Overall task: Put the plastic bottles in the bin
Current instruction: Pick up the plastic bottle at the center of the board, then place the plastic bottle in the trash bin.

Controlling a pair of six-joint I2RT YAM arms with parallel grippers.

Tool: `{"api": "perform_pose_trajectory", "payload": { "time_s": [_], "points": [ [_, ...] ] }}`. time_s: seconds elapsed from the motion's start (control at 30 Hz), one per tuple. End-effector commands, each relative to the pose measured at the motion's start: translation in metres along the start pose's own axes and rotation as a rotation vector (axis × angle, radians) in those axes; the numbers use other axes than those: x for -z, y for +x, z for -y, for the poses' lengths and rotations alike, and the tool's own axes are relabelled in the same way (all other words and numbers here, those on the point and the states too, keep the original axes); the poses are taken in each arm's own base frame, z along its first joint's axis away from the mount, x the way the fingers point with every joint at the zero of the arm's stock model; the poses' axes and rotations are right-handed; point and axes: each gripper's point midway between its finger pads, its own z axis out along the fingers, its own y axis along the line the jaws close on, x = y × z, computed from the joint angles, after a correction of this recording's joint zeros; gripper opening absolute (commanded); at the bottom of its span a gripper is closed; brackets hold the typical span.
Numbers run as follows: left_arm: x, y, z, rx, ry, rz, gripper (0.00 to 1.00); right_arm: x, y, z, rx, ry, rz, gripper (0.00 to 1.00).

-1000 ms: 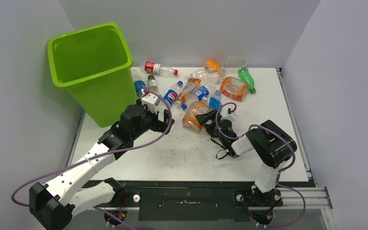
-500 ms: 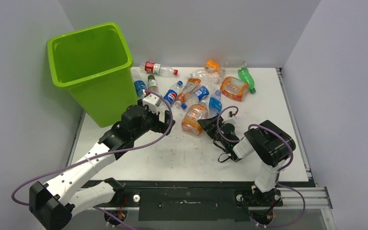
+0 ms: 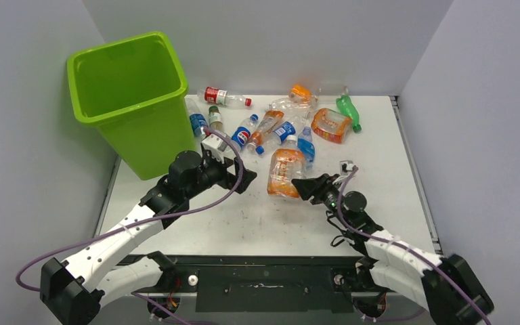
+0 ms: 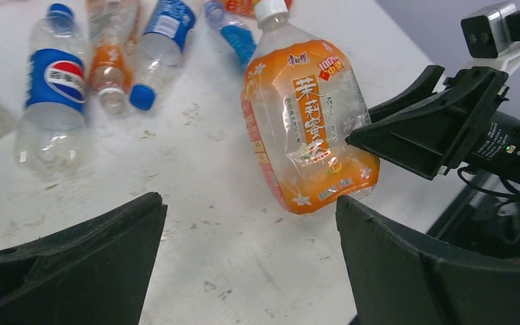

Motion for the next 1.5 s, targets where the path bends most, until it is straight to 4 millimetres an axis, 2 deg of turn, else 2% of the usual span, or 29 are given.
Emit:
{"api": "perform_pose_trajectory", "payload": {
  "time_s": [0.0,0.1,0.23,0.37,0.5,0.67,0.87,1.03,1.27,1.47],
  "points": [
    [0.0,-0.029,0.05,0.135,0.272,0.104,0.96,0.028,-0.022,-0.049,0.212,-0.219,0.052,0.23],
    [0.002,-0.036,0.068,0.285,0.422,0.134,0.96,0.042,-0.033,-0.076,0.244,-0.321,0.079,0.22],
    [0.016,-0.048,0.077,0.429,0.563,0.215,0.96,0.054,-0.038,-0.098,0.235,-0.416,0.088,0.22],
    [0.03,-0.055,0.082,0.428,0.629,0.29,0.96,0.063,-0.035,-0.116,0.229,-0.513,0.066,0.22],
    [0.03,-0.056,0.093,0.411,0.68,0.262,0.96,0.072,-0.034,-0.132,0.206,-0.602,0.052,0.22],
    [0.02,-0.046,0.108,0.399,0.73,0.188,0.96,0.077,-0.033,-0.147,0.185,-0.683,0.038,0.22],
    [0.011,-0.04,0.117,0.402,0.757,0.143,0.96,0.077,-0.019,-0.164,0.219,-0.729,-0.013,0.21],
    [0.011,-0.041,0.114,0.392,0.725,0.148,0.96,0.076,-0.027,-0.168,0.241,-0.698,0.03,0.2],
    [0.023,-0.041,0.097,0.318,0.601,0.2,0.96,0.083,-0.042,-0.173,0.263,-0.682,0.081,0.18],
    [0.041,-0.031,0.12,0.281,0.749,0.137,0.96,0.09,-0.039,-0.19,0.257,-0.769,0.04,0.19]
  ]
}}
